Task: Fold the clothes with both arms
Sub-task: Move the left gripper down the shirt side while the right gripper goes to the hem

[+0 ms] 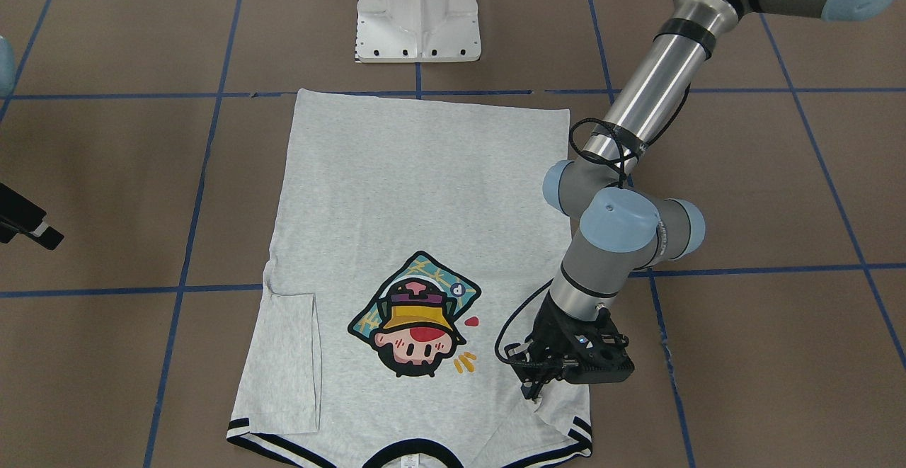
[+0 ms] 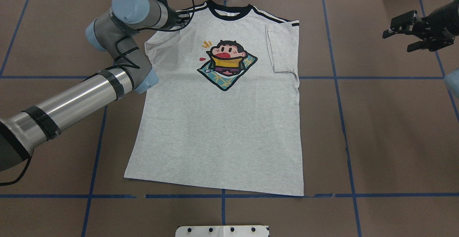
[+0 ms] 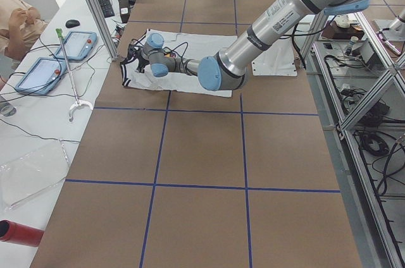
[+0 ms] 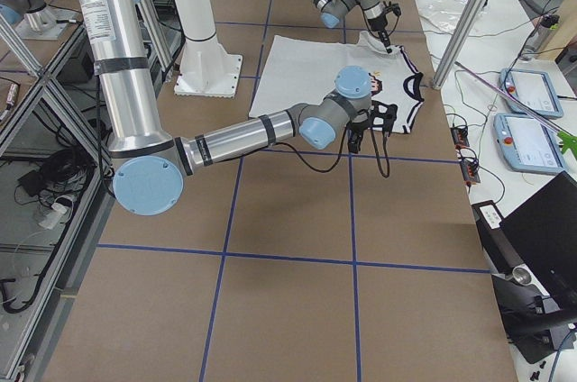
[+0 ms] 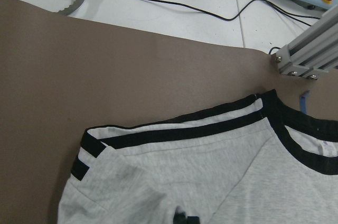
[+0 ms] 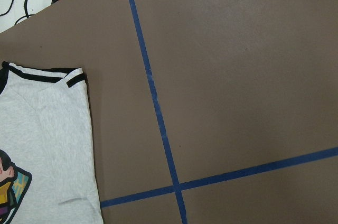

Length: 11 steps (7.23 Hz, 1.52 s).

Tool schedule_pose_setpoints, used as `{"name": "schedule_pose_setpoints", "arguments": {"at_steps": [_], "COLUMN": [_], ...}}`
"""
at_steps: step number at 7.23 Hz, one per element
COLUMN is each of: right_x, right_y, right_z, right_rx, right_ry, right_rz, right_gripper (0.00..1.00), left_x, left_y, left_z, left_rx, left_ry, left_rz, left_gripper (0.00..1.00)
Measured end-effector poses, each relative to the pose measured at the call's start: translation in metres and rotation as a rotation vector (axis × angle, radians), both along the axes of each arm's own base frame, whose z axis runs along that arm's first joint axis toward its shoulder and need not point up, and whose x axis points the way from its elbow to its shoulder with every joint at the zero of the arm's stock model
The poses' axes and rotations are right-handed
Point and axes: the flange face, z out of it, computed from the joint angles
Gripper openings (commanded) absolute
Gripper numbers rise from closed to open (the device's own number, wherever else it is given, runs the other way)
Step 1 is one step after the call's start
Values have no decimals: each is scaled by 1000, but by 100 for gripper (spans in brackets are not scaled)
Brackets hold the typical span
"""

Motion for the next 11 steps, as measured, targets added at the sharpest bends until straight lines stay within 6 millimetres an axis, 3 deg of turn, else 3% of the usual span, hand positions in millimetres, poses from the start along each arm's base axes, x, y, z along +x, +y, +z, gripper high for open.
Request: {"name": "schedule_pose_setpoints", "arguments": {"at_steps": [1,2,3,6,7,8,9,11], "right_x": [0,-1,-2,-15,-27,-45,-73,-157], "right_y": [-1,-3,-4,5,13,24,42,113], "right_z": [0,1,0,-23,-33,-40,-48,-64], "right_rx": [1,0,3,6,-9,-41,-76,-139], "right_ry": [2,6,7,-18,-31,-41,-39,-7], "right_rz": [1,4,5,-5,-9,-23,-39,-35], "right_gripper": [100,100,100,100,100,100,100,100], "left_x": [8,13,15,9,-2,-21,-38,-75], "left_y": [-1,-4,-6,-5,7,32,59,118], "left_z": [2,0,-4,-19,-19,-16,-27,-51], "left_rx": [-1,1,3,3,-19,-45,-65,-108], "left_ry": [-16,-27,-32,1,32,61,88,135], "left_rz": [-22,-38,-48,-19,39,94,140,242], "left_gripper": [40,68,74,74,74,75,76,76]}}
